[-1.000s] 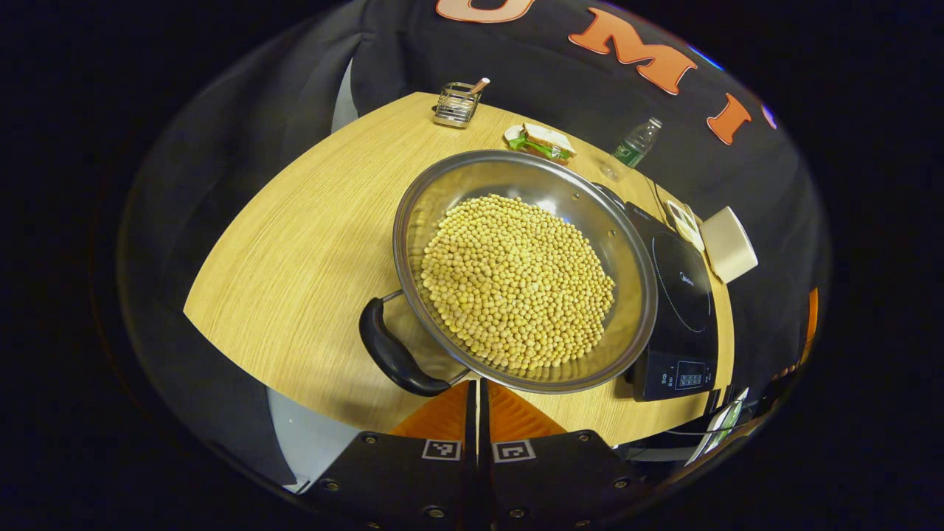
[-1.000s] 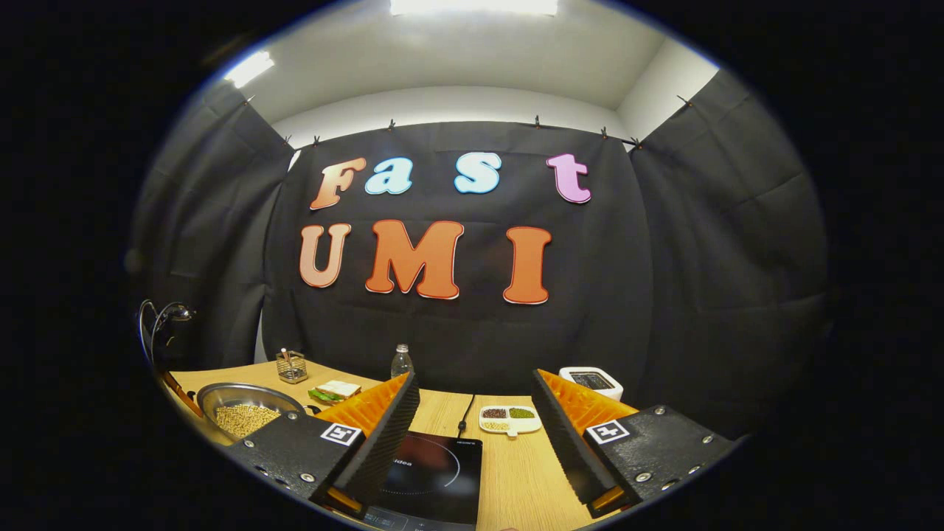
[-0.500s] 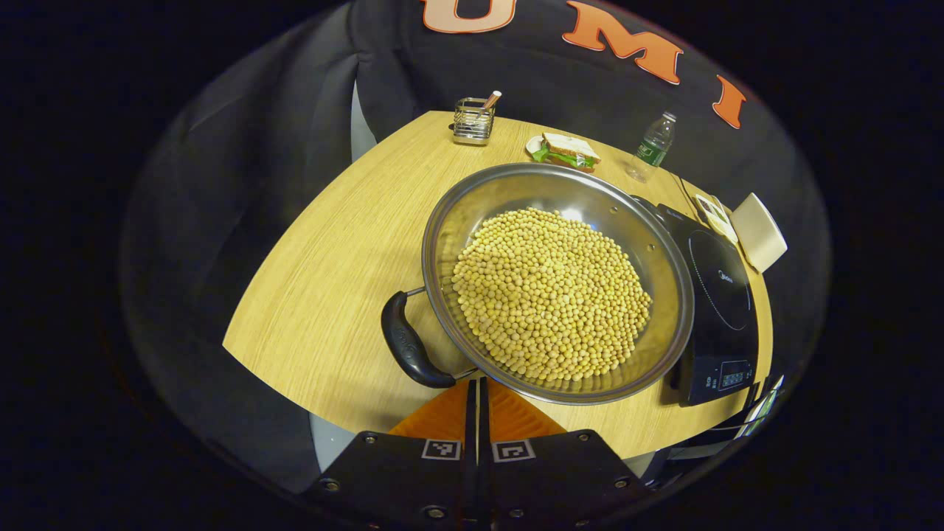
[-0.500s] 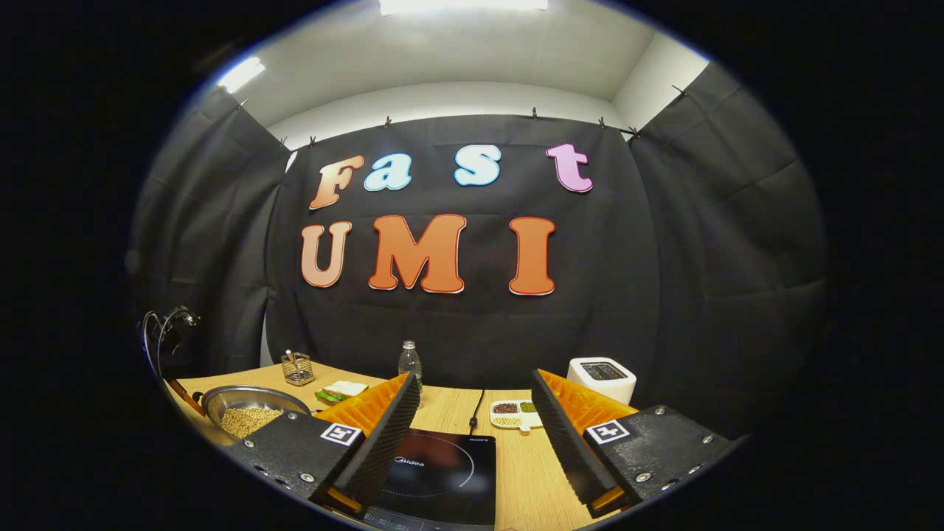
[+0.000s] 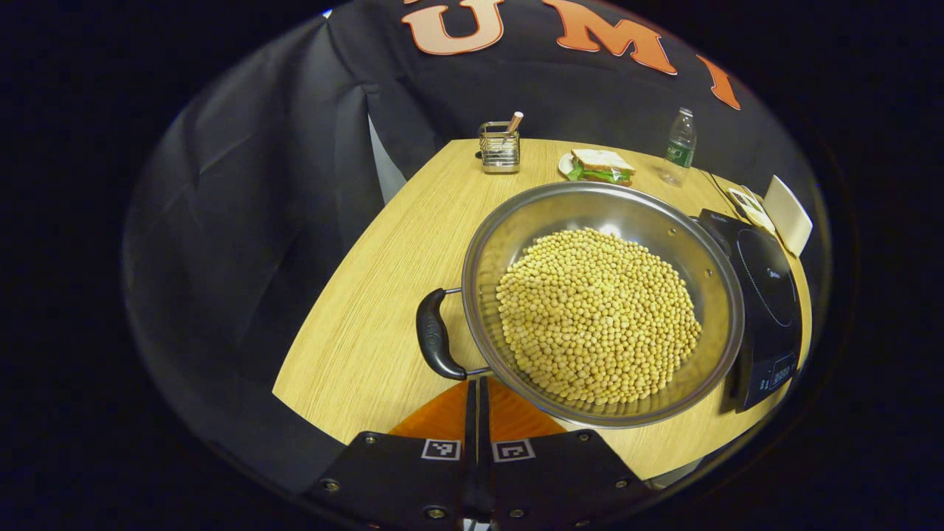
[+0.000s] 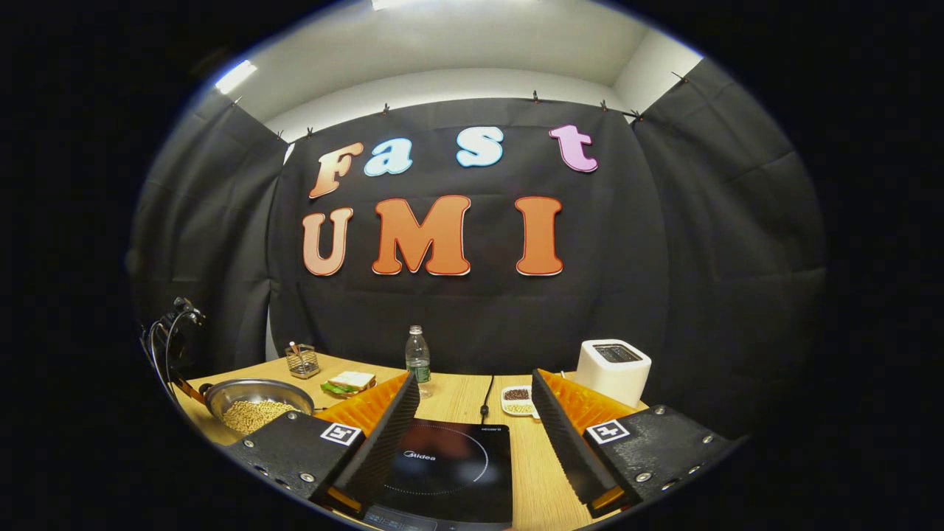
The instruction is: First push the handle of the pot to place it horizontally, then grasp the pot with both hands and set it on the induction cooktop.
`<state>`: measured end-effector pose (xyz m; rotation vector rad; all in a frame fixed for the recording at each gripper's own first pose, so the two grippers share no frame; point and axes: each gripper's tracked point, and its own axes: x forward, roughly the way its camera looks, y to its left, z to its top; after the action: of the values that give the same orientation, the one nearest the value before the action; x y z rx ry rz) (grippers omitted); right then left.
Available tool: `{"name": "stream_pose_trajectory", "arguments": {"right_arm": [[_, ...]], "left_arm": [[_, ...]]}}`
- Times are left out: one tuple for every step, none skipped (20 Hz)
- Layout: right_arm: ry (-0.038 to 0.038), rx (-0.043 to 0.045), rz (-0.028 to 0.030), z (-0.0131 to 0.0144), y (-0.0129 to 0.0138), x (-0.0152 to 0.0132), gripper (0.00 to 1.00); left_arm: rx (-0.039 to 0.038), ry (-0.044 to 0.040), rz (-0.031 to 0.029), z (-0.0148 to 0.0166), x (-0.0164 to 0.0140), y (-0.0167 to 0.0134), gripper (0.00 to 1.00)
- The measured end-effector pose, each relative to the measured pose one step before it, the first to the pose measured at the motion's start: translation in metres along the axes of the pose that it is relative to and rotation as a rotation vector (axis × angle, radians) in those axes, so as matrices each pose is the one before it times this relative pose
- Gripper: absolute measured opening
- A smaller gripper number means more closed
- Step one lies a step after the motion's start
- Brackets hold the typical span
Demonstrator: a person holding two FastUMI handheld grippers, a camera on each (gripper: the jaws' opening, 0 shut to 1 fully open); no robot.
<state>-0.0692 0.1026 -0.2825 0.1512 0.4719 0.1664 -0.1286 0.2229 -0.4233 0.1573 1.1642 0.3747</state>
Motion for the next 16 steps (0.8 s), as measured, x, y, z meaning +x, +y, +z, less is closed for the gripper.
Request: {"name": "stream_pose_trajectory", "arguments": {"right_arm": [[0.00317,0.00107,0.00022,-0.0006,0.00002,0.00087,0.95],[0.00404,0.00188,-0.00038,-0.00116,0.0014,0.00165,0.95],[0.00603,0.00079,0.00101,-0.00212,0.00014,0.00186,0.95],[0.00683,0.00102,-0.00032,-0.00067,0.00074,0.00088,0.95],[0.00614,0.00102,0.00111,-0.00121,0.00088,0.00152,0.95],[0.00538,0.00198,0.00193,-0.00139,0.00199,0.00155,0.95],[0.00566,0.00249,0.00434,-0.00121,0.00283,0.00161,0.95],[0.00618,0.00192,0.00519,-0.00124,0.00348,0.00151,0.95],[0.00771,0.00151,0.00468,-0.00156,0.00343,0.00109,0.95],[0.00752,0.00022,0.00521,-0.00299,0.00305,0.00156,0.95],[0.00458,0.0015,0.00308,-0.00131,0.00302,0.0003,0.95],[0.00399,0.00191,0.00412,-0.00148,0.003,0.00065,0.95],[0.00596,0.00154,0.00401,-0.0024,0.00267,0.00157,0.95],[0.00748,0.00156,0.00401,-0.00334,0.0039,0.00029,0.95],[0.00797,0.00208,0.00404,-0.0024,0.00291,0.00108,0.95],[0.00711,0.00171,0.00452,-0.00296,0.00209,0.00031,0.95]], "left_arm": [[0.00324,-0.01024,0.0068,0.00429,0.00228,0.00334,0.01],[0.00521,-0.01042,0.00754,0.00222,0.00359,0.00334,0.01],[0.00338,-0.00923,0.00417,0.0034,0.00391,0.00214,0.01],[0.00567,-0.00829,0.00306,0.00258,0.0047,0.00284,0.01],[0.00535,-0.00955,0.00259,0.00386,0.0031,0.00172,0.01],[0.00775,-0.00999,0.00037,0.00198,0.00301,0.00207,0.01],[0.00824,-0.01169,0.00005,0.00298,0.00315,0.00201,0.05],[0.01101,-0.01186,0.00022,0.0031,0.00306,0.00187,0.05],[0.01137,-0.01555,0.00432,0.00471,0.00408,0.00146,0.01],[0.01254,-0.01612,0.0085,0.00238,0.00357,0.00245,0.05],[0.01774,-0.01517,0.01055,0.00411,0.00249,0.00194,0.01],[0.0167,-0.0126,0.00976,0.00362,0.00091,0.00279,0.01],[0.01643,-0.01646,0.00557,0.00369,0.0012,0.00142,0.01],[0.01357,-0.02321,0.00057,0.00461,-0.00117,0.00157,0.01],[0.01495,-0.02309,-0.00174,0.00742,-0.00007,0.00043,0.01],[0.01523,-0.01839,-0.00132,0.00393,0.00643,0.00065,0.01]]}}
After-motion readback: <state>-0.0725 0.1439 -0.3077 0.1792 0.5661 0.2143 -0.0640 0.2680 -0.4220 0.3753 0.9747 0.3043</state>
